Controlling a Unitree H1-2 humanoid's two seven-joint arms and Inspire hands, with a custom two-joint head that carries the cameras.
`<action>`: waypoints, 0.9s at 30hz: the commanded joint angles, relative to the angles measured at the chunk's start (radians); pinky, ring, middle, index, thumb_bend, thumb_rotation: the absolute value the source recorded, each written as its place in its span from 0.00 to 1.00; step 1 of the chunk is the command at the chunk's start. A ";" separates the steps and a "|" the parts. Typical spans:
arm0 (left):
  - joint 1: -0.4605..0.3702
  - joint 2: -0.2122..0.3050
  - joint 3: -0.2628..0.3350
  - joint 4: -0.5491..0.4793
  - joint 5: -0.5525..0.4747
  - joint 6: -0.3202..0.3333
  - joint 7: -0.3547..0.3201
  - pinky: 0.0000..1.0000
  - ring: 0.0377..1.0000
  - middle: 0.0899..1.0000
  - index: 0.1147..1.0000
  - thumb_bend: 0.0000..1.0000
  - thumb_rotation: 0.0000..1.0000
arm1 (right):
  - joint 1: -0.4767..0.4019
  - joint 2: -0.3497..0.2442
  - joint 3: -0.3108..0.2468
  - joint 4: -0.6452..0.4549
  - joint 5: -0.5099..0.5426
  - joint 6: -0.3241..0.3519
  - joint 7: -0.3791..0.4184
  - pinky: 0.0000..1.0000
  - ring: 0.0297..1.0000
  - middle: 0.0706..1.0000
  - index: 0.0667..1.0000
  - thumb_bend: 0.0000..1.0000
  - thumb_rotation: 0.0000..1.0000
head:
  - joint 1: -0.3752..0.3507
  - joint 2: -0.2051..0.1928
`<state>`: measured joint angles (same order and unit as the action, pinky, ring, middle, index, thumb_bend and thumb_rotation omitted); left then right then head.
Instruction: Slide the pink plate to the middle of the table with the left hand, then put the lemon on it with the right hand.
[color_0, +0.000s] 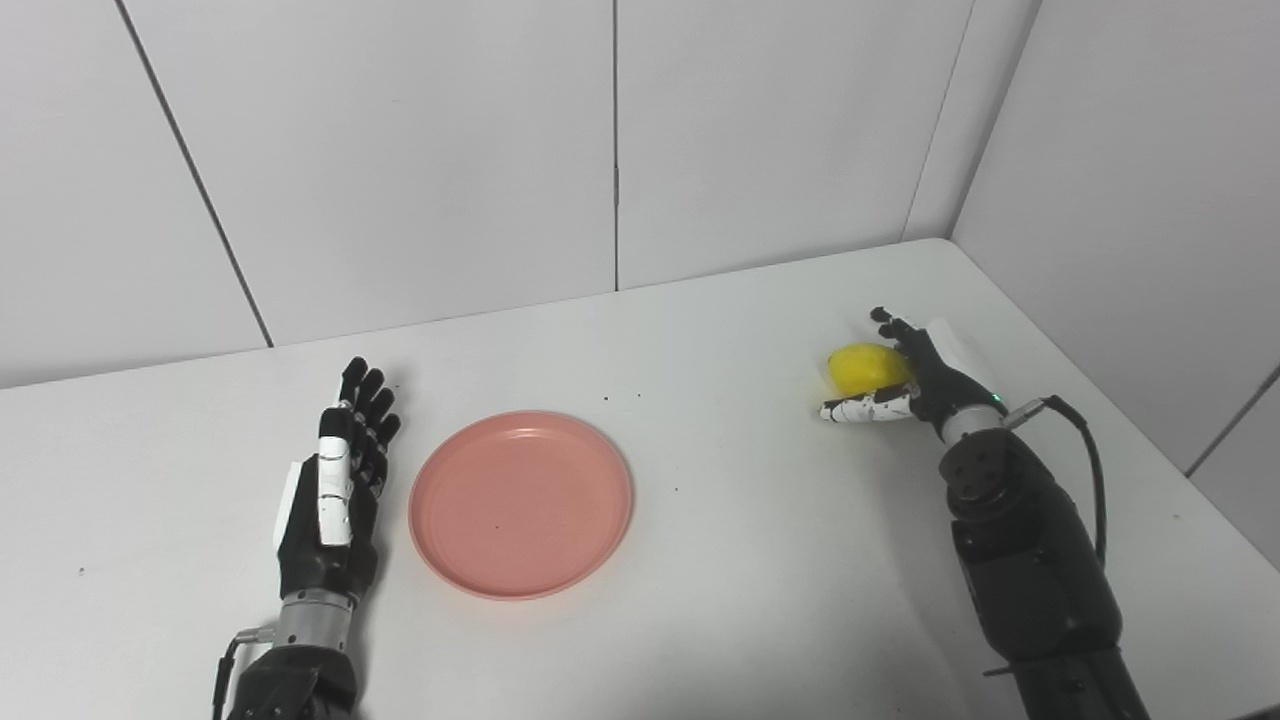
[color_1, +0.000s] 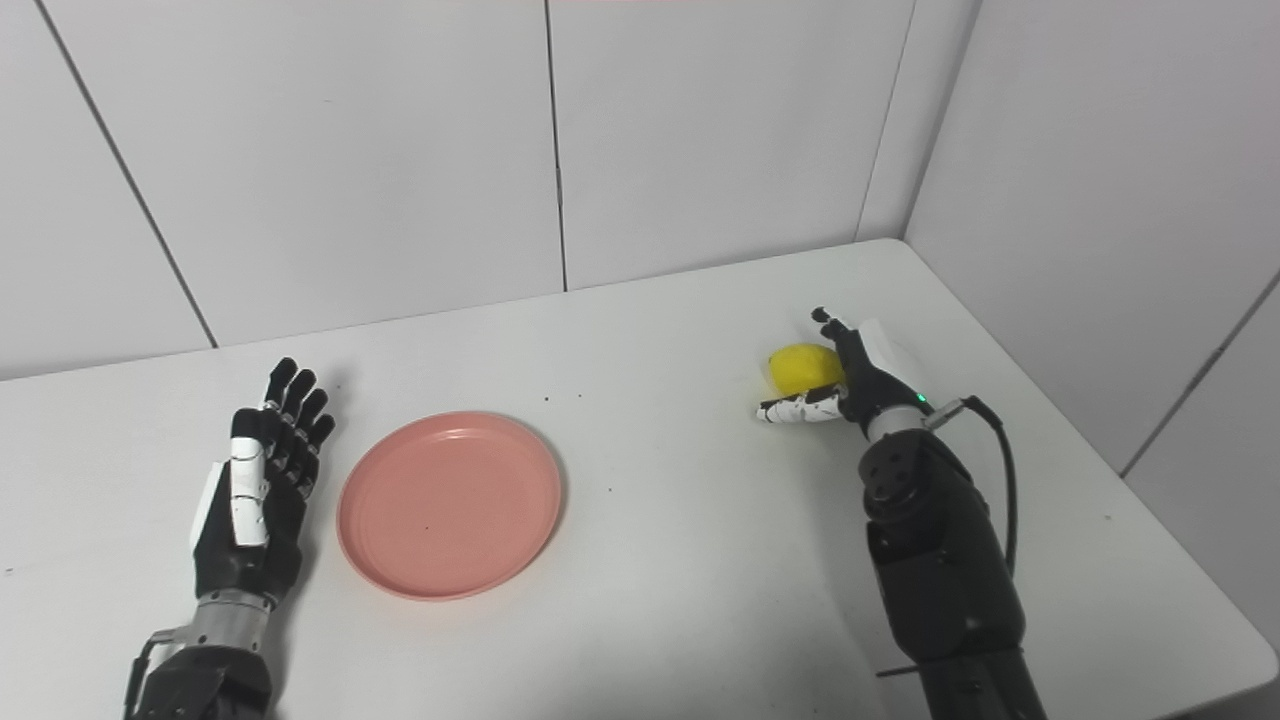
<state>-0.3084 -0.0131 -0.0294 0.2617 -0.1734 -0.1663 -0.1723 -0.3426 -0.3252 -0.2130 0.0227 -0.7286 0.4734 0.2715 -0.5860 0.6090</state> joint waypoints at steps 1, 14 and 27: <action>0.009 0.008 0.004 -0.008 -0.001 -0.003 -0.008 1.00 1.00 1.00 1.00 0.68 1.00 | -0.020 -0.018 0.004 -0.008 0.012 -0.004 0.002 0.73 0.83 0.86 0.87 0.87 0.14 | 0.003 0.002; 0.016 0.003 0.001 -0.031 0.005 0.013 -0.001 1.00 1.00 1.00 1.00 0.67 1.00 | -0.007 -0.020 0.018 0.025 0.003 -0.004 0.005 0.53 0.58 0.59 0.79 0.86 0.05 | 0.006 0.008; 0.019 -0.004 -0.002 -0.041 0.018 0.012 0.003 1.00 1.00 1.00 1.00 0.66 1.00 | -0.008 -0.044 0.110 0.080 0.048 -0.064 -0.238 0.46 0.51 0.50 0.47 0.56 0.05 | 0.010 0.013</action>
<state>-0.2886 -0.0145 -0.0326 0.2318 -0.1553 -0.1469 -0.1701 -0.3394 -0.3551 -0.1104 0.1037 -0.6931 0.4467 0.0627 -0.5768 0.6228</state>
